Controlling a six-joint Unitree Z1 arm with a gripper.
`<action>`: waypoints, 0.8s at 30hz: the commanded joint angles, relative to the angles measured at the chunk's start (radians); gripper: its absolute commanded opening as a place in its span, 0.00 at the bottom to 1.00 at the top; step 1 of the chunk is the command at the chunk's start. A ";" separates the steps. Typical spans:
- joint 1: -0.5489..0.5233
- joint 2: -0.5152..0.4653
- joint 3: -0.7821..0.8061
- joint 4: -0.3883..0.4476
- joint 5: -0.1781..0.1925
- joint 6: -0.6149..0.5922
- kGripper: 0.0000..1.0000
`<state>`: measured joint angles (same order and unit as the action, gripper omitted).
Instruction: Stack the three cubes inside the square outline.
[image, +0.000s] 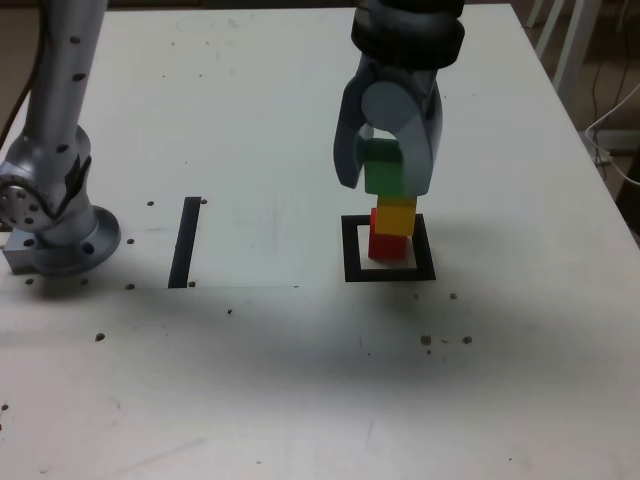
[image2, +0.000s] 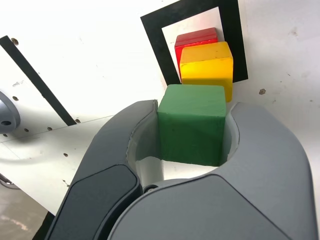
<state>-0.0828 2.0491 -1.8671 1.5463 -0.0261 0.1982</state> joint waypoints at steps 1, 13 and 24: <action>-0.002 0.015 -0.009 0.011 -0.002 -0.002 0.28; 0.007 0.038 -0.015 0.004 0.023 -0.002 0.28; 0.012 0.041 -0.014 -0.003 0.027 -0.002 0.29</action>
<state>-0.0725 2.0851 -1.8786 1.5399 0.0012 0.1981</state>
